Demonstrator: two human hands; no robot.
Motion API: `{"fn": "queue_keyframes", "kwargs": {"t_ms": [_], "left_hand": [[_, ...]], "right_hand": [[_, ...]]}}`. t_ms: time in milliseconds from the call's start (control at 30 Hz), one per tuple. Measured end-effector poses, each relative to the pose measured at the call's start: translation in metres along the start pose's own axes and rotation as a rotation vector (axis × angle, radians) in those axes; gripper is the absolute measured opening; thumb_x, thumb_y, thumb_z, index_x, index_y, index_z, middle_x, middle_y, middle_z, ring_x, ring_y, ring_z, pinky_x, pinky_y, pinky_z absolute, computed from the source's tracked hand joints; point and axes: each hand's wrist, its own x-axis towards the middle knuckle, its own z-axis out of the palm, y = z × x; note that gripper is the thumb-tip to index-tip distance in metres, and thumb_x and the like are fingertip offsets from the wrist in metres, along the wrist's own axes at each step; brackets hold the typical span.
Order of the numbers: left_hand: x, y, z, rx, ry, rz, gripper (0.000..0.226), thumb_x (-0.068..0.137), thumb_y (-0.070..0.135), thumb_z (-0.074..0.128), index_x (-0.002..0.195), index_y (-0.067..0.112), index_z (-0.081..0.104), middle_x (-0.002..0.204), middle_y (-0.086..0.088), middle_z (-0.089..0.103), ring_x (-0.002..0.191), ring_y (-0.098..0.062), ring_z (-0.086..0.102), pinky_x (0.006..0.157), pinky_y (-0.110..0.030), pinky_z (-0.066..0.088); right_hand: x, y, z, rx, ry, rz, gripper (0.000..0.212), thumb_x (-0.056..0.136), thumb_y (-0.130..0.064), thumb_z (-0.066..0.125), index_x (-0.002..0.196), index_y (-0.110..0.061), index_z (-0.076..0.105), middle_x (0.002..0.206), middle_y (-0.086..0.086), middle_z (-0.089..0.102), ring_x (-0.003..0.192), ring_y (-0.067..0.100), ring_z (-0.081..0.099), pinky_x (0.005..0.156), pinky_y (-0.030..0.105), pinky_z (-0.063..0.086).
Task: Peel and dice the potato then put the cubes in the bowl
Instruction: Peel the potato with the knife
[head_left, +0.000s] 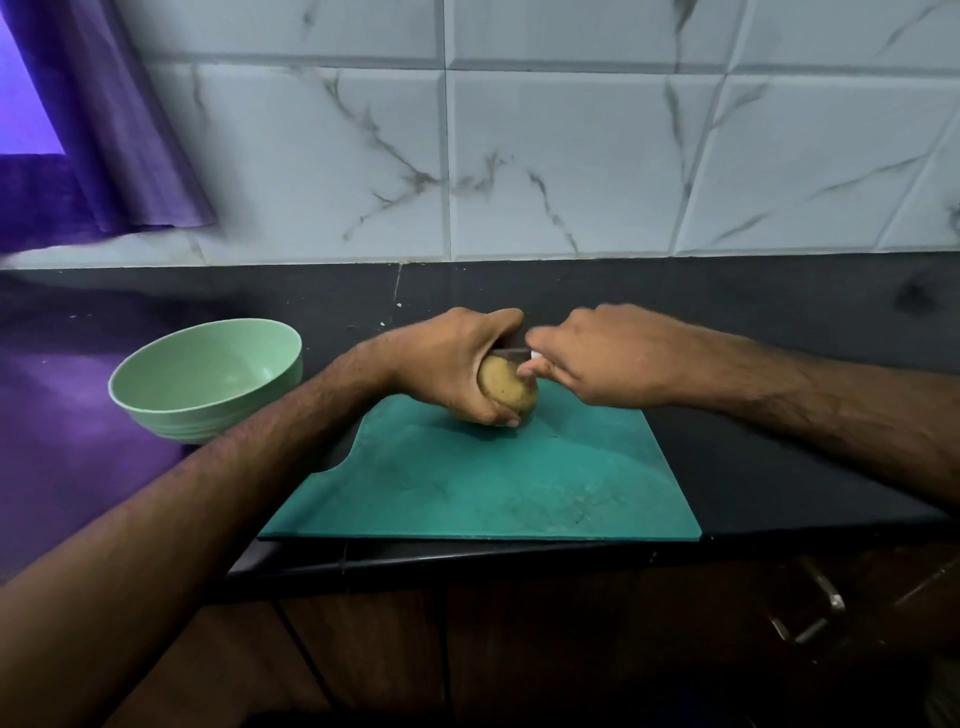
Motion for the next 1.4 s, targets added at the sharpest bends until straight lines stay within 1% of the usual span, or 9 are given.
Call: {"fn": "queue_keyframes", "kwargs": {"t_ms": [133,333,433,600,833,1000,1100,1233,1400], "left_hand": [[-0.010,-0.006,0.011,-0.047,0.110,0.000,0.067,0.063,0.040,0.094,0.088,0.017,0.037,0.072,0.005,0.051,0.062,-0.011,0.047,0.055,-0.018,0.036],[-0.007,-0.008,0.007,-0.052,0.069,0.023,0.065,0.065,0.044,0.092,0.090,0.017,0.038,0.075,0.002,0.055,0.066,-0.015,0.053,0.056,-0.024,0.041],[-0.006,-0.008,0.008,-0.073,0.068,0.072,0.060,0.064,0.056,0.083,0.093,0.020,0.045,0.082,0.007,0.058,0.072,-0.011,0.057,0.060,-0.020,0.043],[-0.006,-0.013,0.008,-0.058,0.093,0.102,0.059,0.067,0.061,0.075,0.101,0.014,0.065,0.091,0.007,0.062,0.082,-0.006,0.059,0.072,-0.012,0.043],[-0.003,-0.013,0.008,-0.025,0.061,0.129,0.055,0.069,0.061,0.075,0.096,0.015,0.062,0.088,0.008,0.059,0.082,-0.005,0.058,0.069,-0.012,0.042],[-0.005,-0.010,0.007,-0.019,0.046,0.127,0.053,0.067,0.060,0.075,0.092,0.017,0.056,0.086,0.010,0.056,0.080,-0.002,0.055,0.067,-0.009,0.038],[-0.003,-0.010,0.006,-0.016,0.033,0.124,0.051,0.068,0.060,0.075,0.093,0.020,0.055,0.087,0.013,0.056,0.082,-0.002,0.056,0.069,-0.010,0.039],[-0.003,-0.012,0.006,-0.002,0.023,0.137,0.056,0.068,0.061,0.076,0.097,0.016,0.058,0.090,0.009,0.058,0.083,-0.010,0.058,0.070,-0.016,0.043],[-0.002,-0.012,0.006,0.023,0.028,0.163,0.057,0.067,0.060,0.077,0.094,0.014,0.057,0.089,0.006,0.059,0.081,-0.011,0.058,0.067,-0.020,0.044]], "right_hand": [[0.003,-0.004,0.011,0.019,0.001,-0.029,0.035,0.107,-0.053,0.025,0.092,-0.025,0.038,0.068,-0.008,0.039,0.059,0.018,0.044,0.062,0.037,0.037],[0.006,0.003,0.011,0.244,-0.100,-0.009,0.041,0.107,-0.052,0.031,0.081,-0.023,0.043,0.069,-0.002,0.050,0.063,0.018,0.050,0.065,0.040,0.042],[0.008,0.002,0.012,0.309,-0.132,-0.013,0.044,0.107,-0.050,0.034,0.077,-0.021,0.044,0.070,0.000,0.053,0.063,0.016,0.051,0.065,0.040,0.041],[0.013,0.005,0.013,0.376,-0.138,-0.026,0.045,0.109,-0.046,0.035,0.074,-0.018,0.043,0.067,0.002,0.051,0.059,0.014,0.047,0.059,0.033,0.032],[0.006,0.004,0.021,0.420,-0.112,0.003,0.047,0.108,-0.050,0.034,0.077,-0.016,0.045,0.067,0.002,0.051,0.059,0.017,0.047,0.061,0.037,0.039],[0.001,-0.002,0.020,0.261,-0.110,-0.028,0.038,0.100,-0.060,0.045,0.090,-0.023,0.045,0.070,-0.007,0.054,0.067,0.016,0.056,0.063,0.039,0.045],[0.000,-0.005,0.022,0.167,-0.046,0.010,0.038,0.099,-0.064,0.042,0.094,-0.026,0.041,0.071,-0.009,0.048,0.068,0.019,0.055,0.061,0.036,0.040],[-0.005,-0.010,0.027,0.106,0.030,0.059,0.040,0.101,-0.063,0.041,0.099,-0.023,0.044,0.070,-0.009,0.042,0.059,0.014,0.046,0.058,0.036,0.040],[-0.011,-0.017,0.029,0.127,0.054,0.106,0.041,0.101,-0.064,0.038,0.094,-0.024,0.044,0.070,-0.009,0.042,0.068,0.023,0.051,0.062,0.037,0.042]]}}
